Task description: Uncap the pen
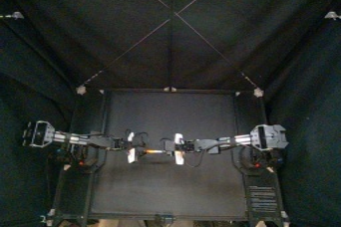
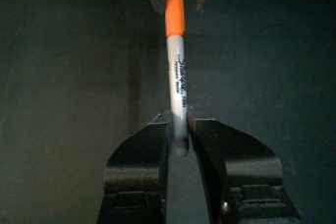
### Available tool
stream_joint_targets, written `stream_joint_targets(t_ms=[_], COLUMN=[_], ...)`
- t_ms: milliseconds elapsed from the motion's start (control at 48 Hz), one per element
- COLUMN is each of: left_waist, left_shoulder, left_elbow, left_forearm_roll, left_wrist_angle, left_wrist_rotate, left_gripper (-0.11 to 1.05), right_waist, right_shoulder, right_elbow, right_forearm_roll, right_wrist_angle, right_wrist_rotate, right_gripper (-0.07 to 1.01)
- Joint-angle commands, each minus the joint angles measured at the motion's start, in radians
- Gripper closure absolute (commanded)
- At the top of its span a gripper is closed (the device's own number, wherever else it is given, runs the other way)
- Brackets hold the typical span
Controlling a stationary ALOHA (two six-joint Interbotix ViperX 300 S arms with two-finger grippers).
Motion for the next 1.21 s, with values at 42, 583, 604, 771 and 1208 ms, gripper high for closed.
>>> stream_joint_targets(t_ms=[42,583,604,771,1208], left_waist=[0.000,0.012,0.012,0.012,0.012], left_shoulder=[0.025,0.025,0.025,0.021,-0.046], left_elbow=[-0.038,-0.040,-0.038,-0.032,0.009], left_forearm_roll=[-0.002,-0.002,0.000,-0.002,-0.003], left_wrist_angle=[-0.003,-0.003,-0.003,0.006,0.023], left_wrist_rotate=[0.0031,0.0031,0.0031,0.0031,0.0000], left_gripper=[0.21,0.49,0.50,0.50,0.50], right_waist=[-0.005,-0.005,-0.005,-0.008,-0.035], right_shoulder=[-0.057,-0.067,-0.069,-0.097,-0.187], right_elbow=[-0.009,0.017,0.017,0.040,0.138], right_forearm_roll=[-0.002,0.005,0.005,0.005,0.038], right_wrist_angle=[-0.005,-0.005,-0.005,-0.005,-0.015], right_wrist_rotate=[0.000,0.002,0.002,0.002,0.003], right_gripper=[0.37,0.37,0.37,0.37,0.37])
